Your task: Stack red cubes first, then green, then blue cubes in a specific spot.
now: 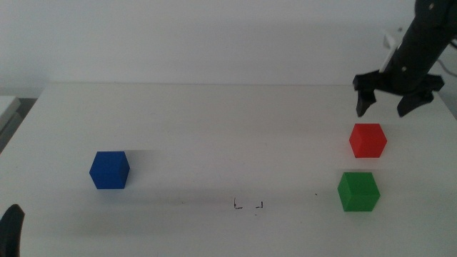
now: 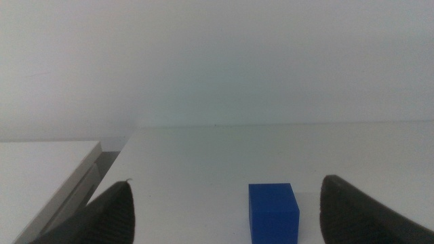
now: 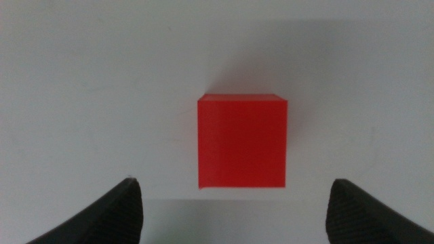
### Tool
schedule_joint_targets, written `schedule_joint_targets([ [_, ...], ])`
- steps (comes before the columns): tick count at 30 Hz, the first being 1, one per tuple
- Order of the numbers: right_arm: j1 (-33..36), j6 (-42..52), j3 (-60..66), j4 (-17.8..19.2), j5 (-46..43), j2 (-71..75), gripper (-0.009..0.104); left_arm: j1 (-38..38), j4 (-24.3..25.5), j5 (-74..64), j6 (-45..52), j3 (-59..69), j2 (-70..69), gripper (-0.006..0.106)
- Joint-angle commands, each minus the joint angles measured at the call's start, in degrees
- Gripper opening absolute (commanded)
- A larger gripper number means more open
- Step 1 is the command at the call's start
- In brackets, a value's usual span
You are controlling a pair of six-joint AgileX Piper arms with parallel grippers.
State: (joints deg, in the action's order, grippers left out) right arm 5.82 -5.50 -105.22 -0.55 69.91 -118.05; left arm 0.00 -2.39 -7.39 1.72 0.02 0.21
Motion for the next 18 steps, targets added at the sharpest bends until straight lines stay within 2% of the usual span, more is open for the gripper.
schedule_joint_targets([
  [1, -0.2, 0.2, -0.3, 0.5, 0.1, -1.5, 0.093, 0.0, -0.3, 0.7, -0.1, 0.0, -0.2, 0.094],
  [18, -0.2, 0.1, -0.3, 1.4, -2.8, -10.4, 0.093, 0.0, -0.3, 0.7, -0.2, 0.0, -0.2, 0.094],
])
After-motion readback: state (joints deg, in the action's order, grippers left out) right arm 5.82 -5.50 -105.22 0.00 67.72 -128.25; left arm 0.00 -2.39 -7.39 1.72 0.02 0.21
